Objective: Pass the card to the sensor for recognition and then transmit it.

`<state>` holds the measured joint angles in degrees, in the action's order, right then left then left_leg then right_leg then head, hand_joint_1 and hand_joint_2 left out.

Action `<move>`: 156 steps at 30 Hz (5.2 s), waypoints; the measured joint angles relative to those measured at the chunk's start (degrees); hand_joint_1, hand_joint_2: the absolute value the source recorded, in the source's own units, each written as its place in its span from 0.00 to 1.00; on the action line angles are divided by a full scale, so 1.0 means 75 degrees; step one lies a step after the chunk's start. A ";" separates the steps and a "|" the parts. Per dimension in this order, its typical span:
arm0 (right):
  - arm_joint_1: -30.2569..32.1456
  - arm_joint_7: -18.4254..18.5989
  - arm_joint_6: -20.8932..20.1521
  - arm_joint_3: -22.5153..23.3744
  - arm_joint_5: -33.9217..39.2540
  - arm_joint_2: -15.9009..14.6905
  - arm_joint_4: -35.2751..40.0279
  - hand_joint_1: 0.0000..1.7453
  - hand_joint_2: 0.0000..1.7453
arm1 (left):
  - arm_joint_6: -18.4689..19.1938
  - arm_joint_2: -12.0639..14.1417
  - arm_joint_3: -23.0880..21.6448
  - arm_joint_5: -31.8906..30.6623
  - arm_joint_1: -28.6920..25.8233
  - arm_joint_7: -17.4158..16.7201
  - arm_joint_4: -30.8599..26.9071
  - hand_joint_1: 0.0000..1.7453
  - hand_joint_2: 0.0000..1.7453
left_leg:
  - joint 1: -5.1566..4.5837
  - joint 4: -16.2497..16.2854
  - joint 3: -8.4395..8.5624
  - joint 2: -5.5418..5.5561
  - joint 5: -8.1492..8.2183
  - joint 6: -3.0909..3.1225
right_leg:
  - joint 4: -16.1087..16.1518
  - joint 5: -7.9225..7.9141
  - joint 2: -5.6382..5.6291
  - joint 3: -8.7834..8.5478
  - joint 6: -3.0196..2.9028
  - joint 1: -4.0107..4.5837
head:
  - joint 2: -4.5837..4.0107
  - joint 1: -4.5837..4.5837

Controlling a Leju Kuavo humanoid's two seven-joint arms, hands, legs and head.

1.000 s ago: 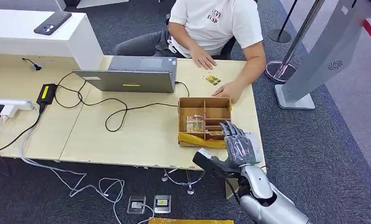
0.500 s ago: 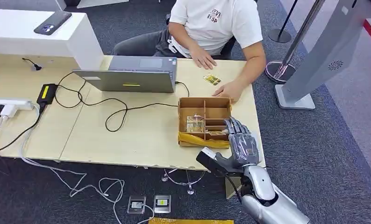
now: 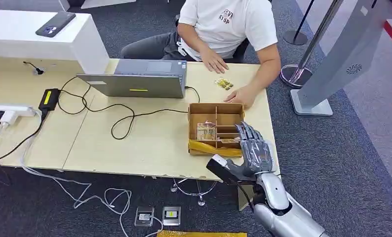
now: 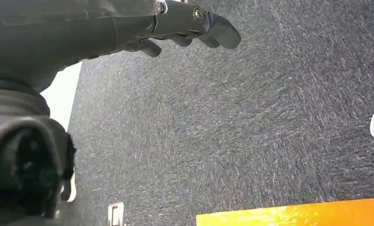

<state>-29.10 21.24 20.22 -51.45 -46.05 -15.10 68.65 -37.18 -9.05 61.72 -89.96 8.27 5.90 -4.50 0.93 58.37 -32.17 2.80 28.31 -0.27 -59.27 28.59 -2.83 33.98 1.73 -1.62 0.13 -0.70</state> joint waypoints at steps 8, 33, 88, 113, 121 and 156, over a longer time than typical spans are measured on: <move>-0.0254 -0.0265 -0.0070 -0.0012 0.0198 0.0277 -0.0483 0.00 1.00 | 0.0000 0.0000 -0.0012 0.0000 0.0001 0.0003 0.0000 0.00 0.00 | 0.0001 0.0000 0.0000 0.0000 0.0000 0.0000 | -0.0001 0.0000 0.0000 0.0000 0.0000 0.0000 | 0.0000 0.0000; -0.0504 -0.0428 -0.0018 -0.0023 0.0428 0.0702 -0.1609 0.00 1.00 | -0.0169 -0.0221 -0.0154 0.0000 -0.0013 -0.0006 0.0000 0.00 0.00 | 0.0002 0.0000 0.0001 0.0001 0.0000 0.0000 | -0.0001 0.0000 0.0001 0.0000 0.0000 0.0001 | 0.0000 0.0000; -0.0778 -0.0318 0.0035 -0.0023 0.0385 0.0938 -0.1827 1.00 1.00 | -0.0166 -0.0256 -0.0204 0.0000 -0.0027 -0.0006 0.0000 0.00 0.00 | 0.0002 0.0000 0.0002 -0.0001 -0.0001 0.0000 | -0.0002 -0.0001 -0.0001 -0.0001 0.0000 0.0001 | 0.0000 -0.0003; -0.1233 -0.0236 0.0245 0.0047 0.0323 0.0953 -0.1850 1.00 1.00 | -0.0172 -0.0254 -0.0268 0.0000 -0.0031 -0.0003 0.0000 0.00 0.00 | 0.0001 0.0000 0.0005 -0.0002 -0.0001 0.0000 | -0.0002 -0.0002 -0.0002 -0.0002 0.0000 0.0001 | 0.0000 0.0000; -0.2079 0.0049 0.0300 0.0274 0.0172 0.0851 -0.1684 1.00 1.00 | -0.0172 -0.0254 -0.0344 0.0000 -0.0040 0.0003 0.0000 0.00 0.00 | 0.0001 0.0001 0.0005 -0.0005 -0.0005 0.0000 | -0.0003 -0.0010 -0.0013 0.0002 -0.0001 0.0000 | 0.0000 -0.0003; -0.4853 0.0315 -0.0493 -0.0102 0.0032 0.0959 -0.2821 0.00 1.00 | -0.0090 -0.0055 -0.0589 0.0000 -0.0036 0.0195 0.0000 0.00 0.00 | 0.0003 0.0001 -0.0001 -0.0002 -0.0006 -0.0001 | -0.0004 -0.0009 -0.0017 0.0001 -0.0001 0.0002 | 0.0000 -0.0003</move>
<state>-65.50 23.61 16.52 -52.22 -45.81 -7.91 47.49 -37.86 -9.46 57.31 -89.96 8.00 7.37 -4.50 0.96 58.38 -32.18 2.79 28.27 -0.27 -59.30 28.52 -2.95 33.99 1.72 -1.61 0.13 -0.72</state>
